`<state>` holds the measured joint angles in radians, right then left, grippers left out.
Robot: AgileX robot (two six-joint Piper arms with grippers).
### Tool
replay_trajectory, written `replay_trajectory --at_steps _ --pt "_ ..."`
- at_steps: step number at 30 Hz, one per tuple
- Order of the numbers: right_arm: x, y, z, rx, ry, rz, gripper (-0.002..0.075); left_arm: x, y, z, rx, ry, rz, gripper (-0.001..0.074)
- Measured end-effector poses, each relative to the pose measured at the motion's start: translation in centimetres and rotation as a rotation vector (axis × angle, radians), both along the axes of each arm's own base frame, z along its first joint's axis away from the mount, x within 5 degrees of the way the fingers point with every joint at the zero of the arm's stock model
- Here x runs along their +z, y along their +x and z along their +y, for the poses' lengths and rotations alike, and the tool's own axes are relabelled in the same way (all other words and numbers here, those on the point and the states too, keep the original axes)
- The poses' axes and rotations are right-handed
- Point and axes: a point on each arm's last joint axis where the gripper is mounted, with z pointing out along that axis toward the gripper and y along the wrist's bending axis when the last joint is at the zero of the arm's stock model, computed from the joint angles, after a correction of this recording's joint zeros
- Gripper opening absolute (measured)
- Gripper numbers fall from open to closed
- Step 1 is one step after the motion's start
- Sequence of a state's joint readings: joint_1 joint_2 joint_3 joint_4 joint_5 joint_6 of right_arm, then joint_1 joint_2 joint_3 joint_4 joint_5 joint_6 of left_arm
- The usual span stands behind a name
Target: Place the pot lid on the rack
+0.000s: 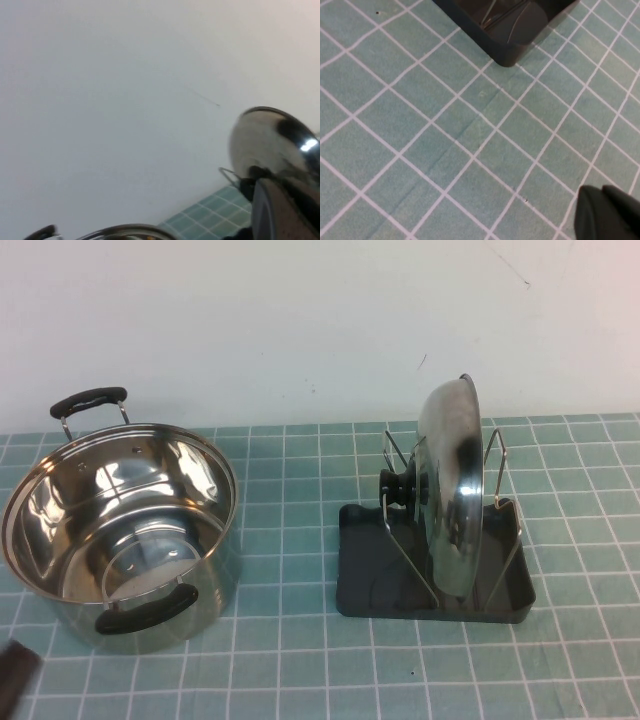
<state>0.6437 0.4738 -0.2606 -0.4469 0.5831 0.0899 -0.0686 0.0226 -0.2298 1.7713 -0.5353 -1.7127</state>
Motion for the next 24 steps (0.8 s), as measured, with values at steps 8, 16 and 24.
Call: replay_trajectory --at_steps 8,16,24 --pt "0.0 0.0 0.0 -0.002 0.001 0.003 -0.0001 0.5 1.2 3.5 0.433 0.050 -0.134 -0.0002" --pt "0.0 0.0 0.0 -0.003 0.002 0.002 -0.0001 -1.7 1.7 5.1 0.655 0.030 -0.086 -0.0002" --pt "0.0 0.0 0.0 -0.004 0.003 0.003 -0.0001 -2.2 1.7 5.1 0.696 -0.045 -0.052 -0.0002"
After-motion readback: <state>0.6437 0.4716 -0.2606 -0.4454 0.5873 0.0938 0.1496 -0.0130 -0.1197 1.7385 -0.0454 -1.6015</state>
